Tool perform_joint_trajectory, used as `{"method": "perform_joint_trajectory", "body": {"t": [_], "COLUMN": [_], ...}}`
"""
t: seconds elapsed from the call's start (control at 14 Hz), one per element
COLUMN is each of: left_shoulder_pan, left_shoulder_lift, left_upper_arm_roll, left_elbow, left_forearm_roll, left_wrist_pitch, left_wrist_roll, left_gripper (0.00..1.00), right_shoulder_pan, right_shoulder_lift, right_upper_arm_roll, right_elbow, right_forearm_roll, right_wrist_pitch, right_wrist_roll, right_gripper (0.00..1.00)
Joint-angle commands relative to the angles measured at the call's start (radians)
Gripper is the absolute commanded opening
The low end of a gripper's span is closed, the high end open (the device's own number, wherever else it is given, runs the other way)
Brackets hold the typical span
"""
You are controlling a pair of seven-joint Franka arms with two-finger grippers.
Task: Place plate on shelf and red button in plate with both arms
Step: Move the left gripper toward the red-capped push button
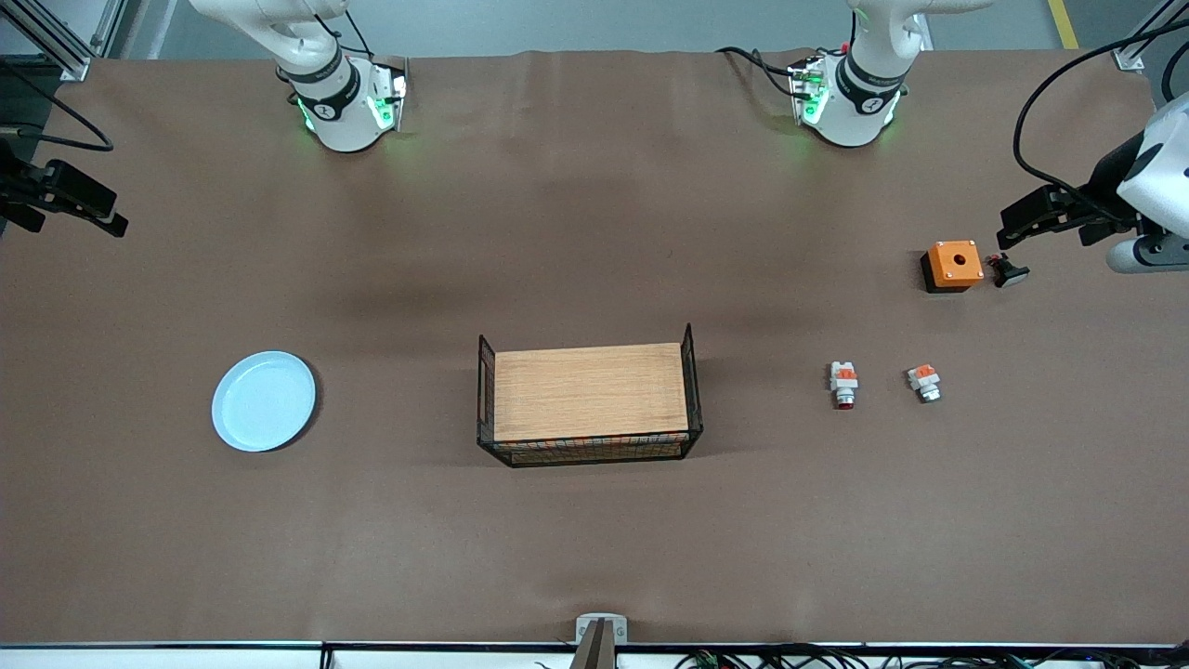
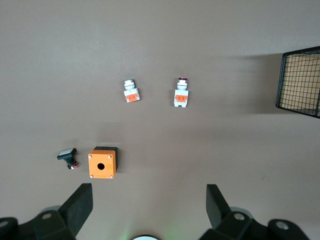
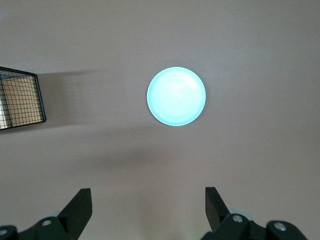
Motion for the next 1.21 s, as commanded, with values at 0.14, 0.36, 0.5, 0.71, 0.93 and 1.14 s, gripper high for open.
{"method": "perform_joint_trajectory", "body": {"t": [0.14,0.36,0.5,0.71,0.93,1.14], "left_shoulder_pan": [0.005,0.006,0.005,0.011,0.017,0.015], "left_shoulder_lift": [0.011,0.011,0.012,0.027,0.058,0.107], "left_upper_arm_roll": [-0.001,-0.001,0.001,0.007,0.007,0.007], "left_elbow": [0.023,0.023,0.022,0.019,0.003,-0.017], "left_forearm_roll": [0.016,0.013,0.006,-0.055,-0.061,-0.063], "left_wrist_pitch": [-0.022,-0.022,-0.022,-0.022,-0.027,-0.019], "left_wrist_roll": [0.014,0.013,0.01,0.005,0.0,-0.007], "left_gripper": [1.0,1.0,1.0,1.0,1.0,1.0], "right_shoulder_pan": [0.004,0.004,0.004,0.002,0.002,0.001], "right_shoulder_lift": [-0.027,-0.027,-0.027,-0.027,-0.027,-0.027], "right_upper_arm_roll": [-0.002,-0.003,-0.003,-0.003,-0.003,-0.003], "right_elbow": [-0.026,-0.029,-0.029,-0.029,-0.029,-0.029], "right_forearm_roll": [-0.004,-0.004,-0.004,-0.004,-0.004,-0.004], "right_wrist_pitch": [0.018,0.017,0.015,0.014,0.014,0.014], "right_wrist_roll": [-0.016,-0.016,-0.016,-0.016,-0.016,-0.016], "right_gripper": [1.0,1.0,1.0,1.0,1.0,1.0]}}
